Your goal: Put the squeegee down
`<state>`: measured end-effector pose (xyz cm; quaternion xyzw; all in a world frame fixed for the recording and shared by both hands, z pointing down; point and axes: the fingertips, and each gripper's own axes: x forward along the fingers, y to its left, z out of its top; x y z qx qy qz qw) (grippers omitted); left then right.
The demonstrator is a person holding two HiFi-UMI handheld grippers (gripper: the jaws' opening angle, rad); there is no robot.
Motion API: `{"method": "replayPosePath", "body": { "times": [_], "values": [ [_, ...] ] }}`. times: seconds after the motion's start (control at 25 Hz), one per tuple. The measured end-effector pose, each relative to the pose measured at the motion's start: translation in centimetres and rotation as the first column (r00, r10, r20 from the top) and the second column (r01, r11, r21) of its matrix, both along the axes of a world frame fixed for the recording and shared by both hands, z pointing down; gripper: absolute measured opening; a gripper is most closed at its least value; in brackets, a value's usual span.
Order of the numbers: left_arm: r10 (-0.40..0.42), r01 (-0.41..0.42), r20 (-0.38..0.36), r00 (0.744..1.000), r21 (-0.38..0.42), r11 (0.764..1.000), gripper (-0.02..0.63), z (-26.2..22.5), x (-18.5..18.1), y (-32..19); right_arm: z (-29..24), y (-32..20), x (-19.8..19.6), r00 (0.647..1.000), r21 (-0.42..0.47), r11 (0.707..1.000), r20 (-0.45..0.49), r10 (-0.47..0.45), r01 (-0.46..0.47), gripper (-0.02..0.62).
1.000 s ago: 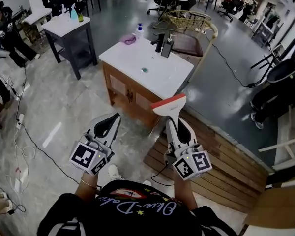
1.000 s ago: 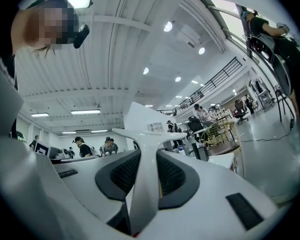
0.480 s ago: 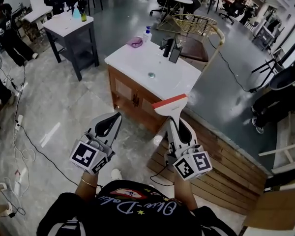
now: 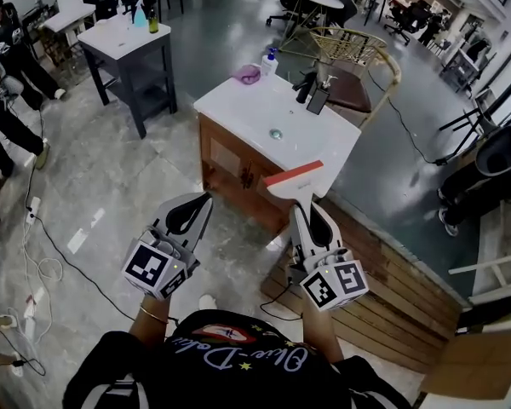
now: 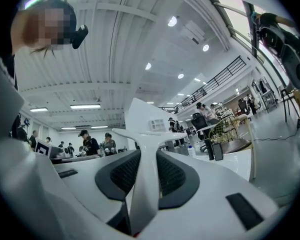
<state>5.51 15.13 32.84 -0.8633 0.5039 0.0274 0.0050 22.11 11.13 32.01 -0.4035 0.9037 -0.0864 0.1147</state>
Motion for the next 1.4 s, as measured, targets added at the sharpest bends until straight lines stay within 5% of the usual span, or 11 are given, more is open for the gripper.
{"method": "replayPosePath", "body": {
  "times": [0.76,1.4],
  "values": [
    [0.052,-0.052,-0.015,0.999,-0.009,0.999,-0.006,0.7,-4.5,-2.2,0.3,-1.0,-3.5,0.997,-0.002,0.997,-0.022,0.071,-0.071,0.118],
    [0.026,-0.026,-0.005,1.0,-0.004,1.0,-0.006,0.5,-4.8,-9.0,0.4,-8.6,-4.4,0.999,-0.014,0.999,0.014,0.034,-0.034,0.117]
  ]
}}
